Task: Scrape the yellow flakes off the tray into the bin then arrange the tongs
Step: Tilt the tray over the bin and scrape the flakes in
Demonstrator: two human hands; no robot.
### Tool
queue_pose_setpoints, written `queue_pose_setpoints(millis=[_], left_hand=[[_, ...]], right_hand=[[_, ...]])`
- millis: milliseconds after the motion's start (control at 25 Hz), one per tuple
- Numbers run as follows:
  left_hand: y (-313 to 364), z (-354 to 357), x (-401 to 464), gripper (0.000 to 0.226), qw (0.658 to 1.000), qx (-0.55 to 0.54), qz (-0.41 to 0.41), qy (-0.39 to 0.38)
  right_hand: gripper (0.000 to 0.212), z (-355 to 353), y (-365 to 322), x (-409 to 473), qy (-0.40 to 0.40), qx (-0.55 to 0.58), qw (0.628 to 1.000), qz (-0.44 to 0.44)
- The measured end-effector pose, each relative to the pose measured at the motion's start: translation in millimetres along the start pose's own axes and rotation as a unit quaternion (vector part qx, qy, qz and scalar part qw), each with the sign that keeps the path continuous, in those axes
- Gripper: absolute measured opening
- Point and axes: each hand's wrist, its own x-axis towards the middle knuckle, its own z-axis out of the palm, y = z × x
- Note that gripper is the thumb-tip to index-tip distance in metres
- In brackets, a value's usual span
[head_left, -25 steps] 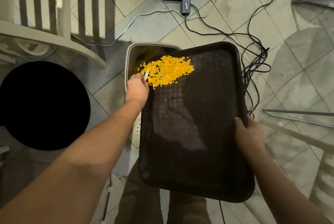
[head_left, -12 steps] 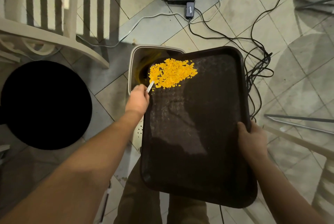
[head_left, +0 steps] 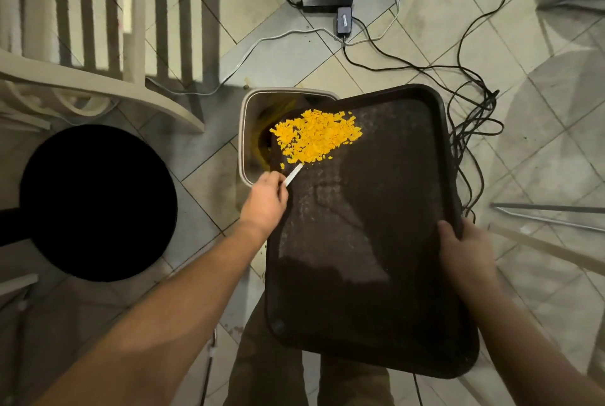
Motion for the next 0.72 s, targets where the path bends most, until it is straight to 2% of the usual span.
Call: queue_pose_setpoints(millis=[200,360,520,720], left_hand=[[5.3,-3.4,38.6,0.023,0.995,0.027,-0.096,0.024],[10.8,-17.5,43.5,0.022,0.997,0.027,-0.063,0.043],[5.2,-17.9,5.9,0.012,0.999,0.046,-0.008,0.0],[3.0,-11.5,9.6,0.012,0.997,0.065,-0.036,-0.008]], right_hand=[[0.026,-1.2,2.7,-1.4,-0.003,0.007,1.0,-0.012],[0.024,-3.3,4.1,-0.5,-0.002,0.008,1.0,-0.007],[0.026,-4.2,4.5,-0.9,0.001,0.0,1.0,-0.014],[0.024,-3.2,6.1,1.2,0.001,0.005,1.0,-0.022]])
